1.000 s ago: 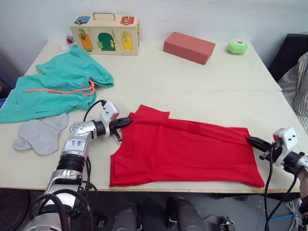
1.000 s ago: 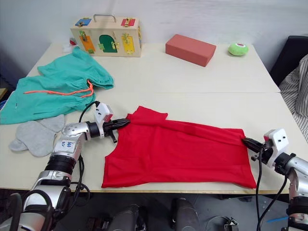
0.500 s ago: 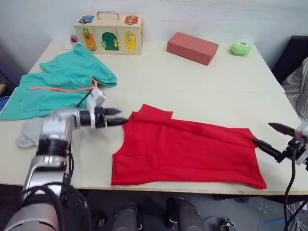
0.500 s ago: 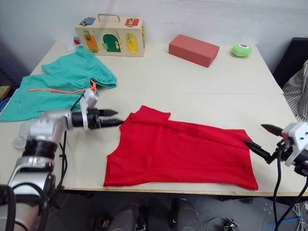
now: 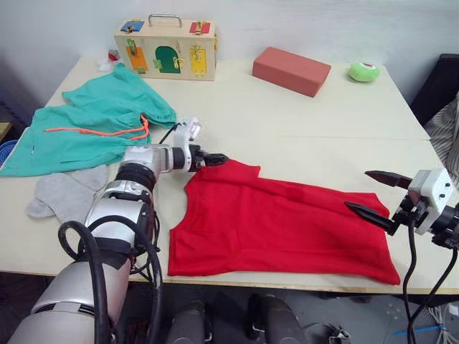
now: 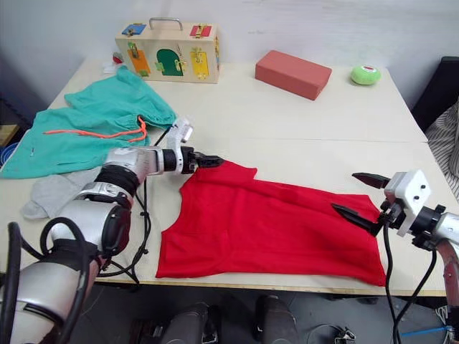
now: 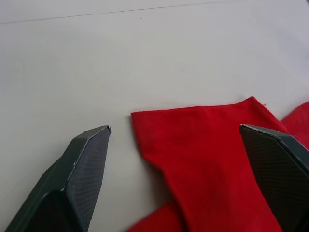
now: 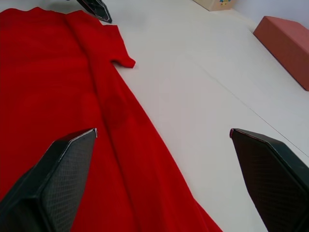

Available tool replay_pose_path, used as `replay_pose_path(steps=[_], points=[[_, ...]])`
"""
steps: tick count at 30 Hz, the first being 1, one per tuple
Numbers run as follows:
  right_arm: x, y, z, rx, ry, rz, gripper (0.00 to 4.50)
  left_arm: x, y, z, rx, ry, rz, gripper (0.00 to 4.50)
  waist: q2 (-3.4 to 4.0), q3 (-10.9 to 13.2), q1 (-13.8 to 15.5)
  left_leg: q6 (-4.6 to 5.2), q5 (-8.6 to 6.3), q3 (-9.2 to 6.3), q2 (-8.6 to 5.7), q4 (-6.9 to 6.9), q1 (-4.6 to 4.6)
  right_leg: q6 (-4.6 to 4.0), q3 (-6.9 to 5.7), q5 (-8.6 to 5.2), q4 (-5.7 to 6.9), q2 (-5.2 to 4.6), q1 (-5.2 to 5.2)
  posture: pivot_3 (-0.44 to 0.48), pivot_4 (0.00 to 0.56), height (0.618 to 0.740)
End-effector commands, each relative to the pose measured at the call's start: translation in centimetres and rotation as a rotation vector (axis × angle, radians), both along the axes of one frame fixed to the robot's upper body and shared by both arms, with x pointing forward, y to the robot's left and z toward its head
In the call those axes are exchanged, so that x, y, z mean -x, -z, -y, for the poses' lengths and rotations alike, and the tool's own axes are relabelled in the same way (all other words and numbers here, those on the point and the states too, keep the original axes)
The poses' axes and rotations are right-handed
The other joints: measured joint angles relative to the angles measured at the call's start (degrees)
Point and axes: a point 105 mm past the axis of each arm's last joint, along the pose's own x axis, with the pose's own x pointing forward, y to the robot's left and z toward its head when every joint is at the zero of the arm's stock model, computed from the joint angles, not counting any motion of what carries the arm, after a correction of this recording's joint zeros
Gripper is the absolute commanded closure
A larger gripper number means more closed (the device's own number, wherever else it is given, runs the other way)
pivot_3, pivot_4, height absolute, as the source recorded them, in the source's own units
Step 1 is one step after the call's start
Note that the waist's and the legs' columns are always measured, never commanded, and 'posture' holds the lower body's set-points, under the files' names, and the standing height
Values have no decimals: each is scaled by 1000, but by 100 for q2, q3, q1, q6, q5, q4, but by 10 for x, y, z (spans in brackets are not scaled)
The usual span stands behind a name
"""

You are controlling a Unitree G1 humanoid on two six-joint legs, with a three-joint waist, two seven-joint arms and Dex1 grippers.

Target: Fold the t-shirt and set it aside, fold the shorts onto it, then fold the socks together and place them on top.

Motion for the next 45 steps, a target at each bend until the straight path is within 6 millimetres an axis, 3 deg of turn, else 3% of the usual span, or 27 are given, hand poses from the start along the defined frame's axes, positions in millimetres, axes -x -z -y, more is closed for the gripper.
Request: replay_pose_path(steps=[1, 3, 17, 24, 33, 40, 45], points=[[7, -9, -3, -10, 1, 39, 0, 1, 5, 5, -78, 42, 23, 26, 0, 0, 3, 0, 0, 1, 0, 1, 0, 0, 0, 0, 0, 0, 0, 0, 150, 740], [10, -8, -4, -14, 6, 35, 0, 3, 9, 9, -96, 63, 19, 26, 0, 0, 9, 0, 0, 1, -1, 2, 1, 0, 1, 0, -1, -5, 0, 0, 150, 740], [15, -6, -10, -30, 12, 38, 0, 3, 8, 17, -97, 124, 109, 4487, -2, 1, 10, 2, -1, 0, 0, 4, -1, 0, -1, 0, -1, -8, -2, 0, 150, 740], [16, -3, -7, -23, 12, 16, 0, 6, -4, 10, -75, 217, 232, 4487, -3, 1, -10, 2, -1, 0, 2, 3, -1, 0, -1, 0, 0, -6, -4, 0, 150, 740], [24, 5, -4, -34, 38, -9, 0, 34, -20, -8, 32, 476, 422, 4487, -3, 1, -8, 2, -1, 1, 1, 5, -3, 0, -2, 0, 0, -5, -4, 0, 150, 740], [30, 11, 2, -47, 78, -29, 0, 56, -19, -17, 35, 610, 623, 4487, -2, 1, -8, 2, -1, 1, 1, 7, -2, -1, -1, 0, 1, -7, -4, 0, 150, 740], [35, 20, 7, -54, 105, -58, 0, 70, -6, -24, -64, 711, 690, 4487, -2, 1, -4, 5, -3, 0, 1, 8, -2, -1, -2, 0, 0, -8, -3, 0, 150, 740]])
